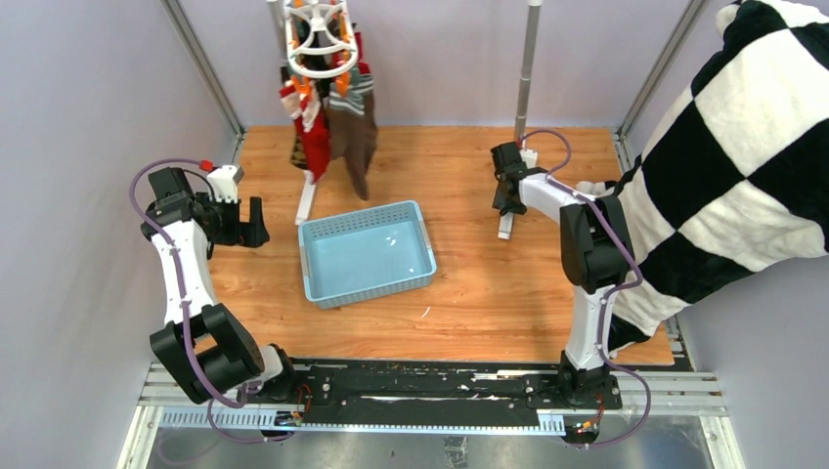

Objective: Remove the socks clipped to the hanger
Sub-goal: Move the clothesline to the center of the board, then move the bin to the center of the board.

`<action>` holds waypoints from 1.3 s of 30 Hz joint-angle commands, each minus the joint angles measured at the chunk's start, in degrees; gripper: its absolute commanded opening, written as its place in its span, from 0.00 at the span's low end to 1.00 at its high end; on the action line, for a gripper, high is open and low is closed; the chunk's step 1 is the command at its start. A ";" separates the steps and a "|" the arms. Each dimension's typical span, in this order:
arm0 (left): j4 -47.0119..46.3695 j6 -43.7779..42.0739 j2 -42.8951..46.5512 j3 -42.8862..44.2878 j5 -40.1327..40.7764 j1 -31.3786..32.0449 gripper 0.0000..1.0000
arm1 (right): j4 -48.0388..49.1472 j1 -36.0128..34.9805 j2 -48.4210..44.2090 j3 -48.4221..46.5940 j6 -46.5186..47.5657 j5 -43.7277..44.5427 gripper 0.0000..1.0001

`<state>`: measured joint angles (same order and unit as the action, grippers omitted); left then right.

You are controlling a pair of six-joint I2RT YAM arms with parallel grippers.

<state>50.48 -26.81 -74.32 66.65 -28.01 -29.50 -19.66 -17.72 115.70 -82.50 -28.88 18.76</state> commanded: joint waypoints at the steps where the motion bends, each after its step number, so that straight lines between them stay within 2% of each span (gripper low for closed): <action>1: 3.89 -4.30 1.82 -1.08 -3.66 -0.34 1.00 | -0.32 4.00 -3.81 2.42 -3.21 -0.42 0.37; 3: 4.39 -4.67 2.02 -0.84 -4.41 -0.33 1.00 | 0.09 5.38 -5.31 3.51 -2.88 -1.10 0.41; 7: 4.45 -4.68 2.42 -0.50 -6.75 -0.38 1.00 | 1.53 5.86 -9.09 5.79 -0.89 -3.71 0.58; 10: 4.37 -4.39 2.11 -0.09 -9.57 -0.24 1.00 | 1.63 5.48 -12.07 7.10 -1.17 -4.81 0.67; 15: 4.37 -4.58 0.68 0.30 -10.37 0.28 1.00 | 2.08 2.14 -19.22 10.45 -1.64 -5.78 0.71; 20: 4.41 -3.52 -1.08 1.62 -9.13 0.30 1.00 | 4.00 -6.89 -25.62 15.11 0.51 -8.23 0.73; 24: 4.43 -1.50 -2.32 3.13 -9.66 0.27 1.00 | 8.94 -14.33 -24.46 16.18 2.89 -18.93 0.76; 27: 4.42 -0.65 -2.13 3.73 -9.96 0.23 1.00 | 9.83 -19.00 -21.52 14.03 4.36 -23.80 0.78; 29: 4.41 -0.42 -1.60 3.75 -9.75 0.21 1.00 | 9.83 -21.05 -19.52 12.19 4.84 -24.94 0.78; 33: 4.41 -0.35 -0.28 3.28 -9.17 0.22 1.00 | 8.57 -23.20 -15.45 9.24 4.82 -25.51 0.69; 36: 4.42 -0.35 0.27 2.59 -9.29 0.23 1.00 | 7.41 -23.34 -14.21 9.41 3.73 -23.73 0.58; 39: 4.41 -0.23 0.16 1.70 -9.79 0.28 1.00 | 5.65 -23.37 -16.06 11.81 1.58 -17.05 0.42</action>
<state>54.33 -27.66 -75.44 68.77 -36.88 -29.39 -11.05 -40.69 101.03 -71.55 -25.69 -4.36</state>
